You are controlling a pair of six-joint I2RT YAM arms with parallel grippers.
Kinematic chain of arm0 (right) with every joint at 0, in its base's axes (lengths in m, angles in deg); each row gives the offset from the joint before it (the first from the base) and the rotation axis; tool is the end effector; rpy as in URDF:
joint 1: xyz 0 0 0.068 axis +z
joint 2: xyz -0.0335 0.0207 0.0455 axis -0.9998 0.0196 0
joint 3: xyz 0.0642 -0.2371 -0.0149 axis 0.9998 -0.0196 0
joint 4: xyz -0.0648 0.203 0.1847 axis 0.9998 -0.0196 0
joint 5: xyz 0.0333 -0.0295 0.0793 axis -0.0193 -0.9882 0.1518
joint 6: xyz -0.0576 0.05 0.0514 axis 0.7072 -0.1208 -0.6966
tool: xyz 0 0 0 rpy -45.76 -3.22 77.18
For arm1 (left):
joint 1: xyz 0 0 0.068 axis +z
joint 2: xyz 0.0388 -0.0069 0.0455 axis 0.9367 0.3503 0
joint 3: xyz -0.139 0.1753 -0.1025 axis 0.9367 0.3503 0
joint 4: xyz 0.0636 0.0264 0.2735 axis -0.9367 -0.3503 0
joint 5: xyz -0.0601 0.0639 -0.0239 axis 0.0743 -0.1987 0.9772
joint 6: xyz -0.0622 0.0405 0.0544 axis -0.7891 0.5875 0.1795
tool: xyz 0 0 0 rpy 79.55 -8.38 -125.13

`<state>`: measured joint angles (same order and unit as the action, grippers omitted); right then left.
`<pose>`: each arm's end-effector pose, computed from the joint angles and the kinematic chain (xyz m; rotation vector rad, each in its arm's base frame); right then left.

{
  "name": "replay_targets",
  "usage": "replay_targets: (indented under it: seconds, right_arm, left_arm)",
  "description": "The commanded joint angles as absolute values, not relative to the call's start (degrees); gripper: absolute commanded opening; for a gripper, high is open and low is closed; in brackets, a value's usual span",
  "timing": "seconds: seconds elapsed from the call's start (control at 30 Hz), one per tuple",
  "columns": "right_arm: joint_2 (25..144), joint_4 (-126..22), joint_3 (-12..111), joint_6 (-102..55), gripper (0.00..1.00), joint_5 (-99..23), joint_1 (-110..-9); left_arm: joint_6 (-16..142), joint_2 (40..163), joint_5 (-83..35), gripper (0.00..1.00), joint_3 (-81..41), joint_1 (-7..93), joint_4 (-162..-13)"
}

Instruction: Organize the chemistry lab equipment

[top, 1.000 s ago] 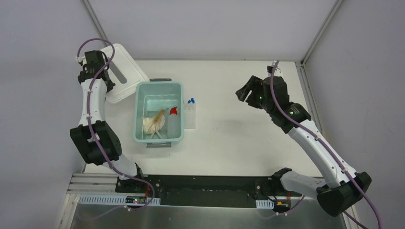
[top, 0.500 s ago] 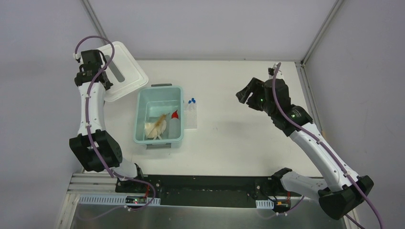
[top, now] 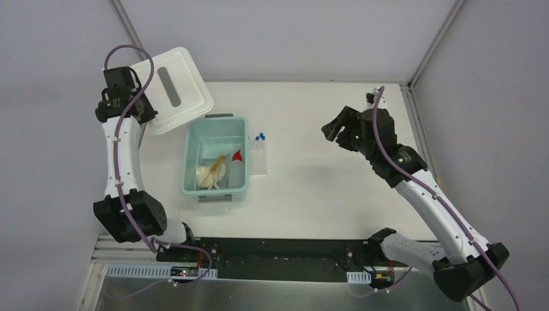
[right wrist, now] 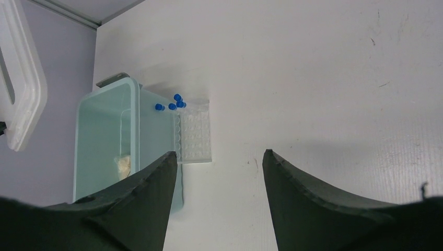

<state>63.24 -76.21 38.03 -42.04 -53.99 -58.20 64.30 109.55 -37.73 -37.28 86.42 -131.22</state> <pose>0.2712 0.1461 0.3450 0.0139 1.9513 0.5066 0.3625 0.1186 0.3428 -0.5744 2.1198 0.1676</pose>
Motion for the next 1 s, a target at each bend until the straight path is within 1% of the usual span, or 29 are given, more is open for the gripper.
replay_targets:
  seconds: [0.0, 0.13, 0.27, 0.57, 0.77, 0.97]
  right_arm:
    - [63.0, -75.8, 38.3, -42.9, 0.64, -53.8, -57.7]
    - [64.7, -74.9, 38.4, -43.8, 0.64, -52.6, -56.8]
    - [67.2, -73.4, 38.9, -44.8, 0.64, -52.3, -53.8]
    - [74.6, -68.7, 40.8, -47.7, 0.68, -57.7, -42.3]
    - [81.5, -65.3, 44.0, -47.8, 0.68, -61.3, -34.6]
    - [87.6, -63.4, 47.6, -48.4, 0.69, -61.1, -31.6]
  left_arm:
    - [66.1, 101.1, -29.1, 0.0, -34.3, 85.1, -135.5]
    - [67.6, 96.9, -28.6, 0.0, -28.5, 80.1, -140.8]
    - [68.8, 94.3, -30.9, 0.0, -24.1, 74.5, -145.4]
    - [70.2, 90.6, -29.1, 0.0, -19.6, 73.3, -150.6]
    - [71.4, 89.2, -31.6, 0.0, -17.3, 71.2, -152.0]
    - [73.0, 87.3, -34.8, 0.0, -14.5, 69.7, -151.8]
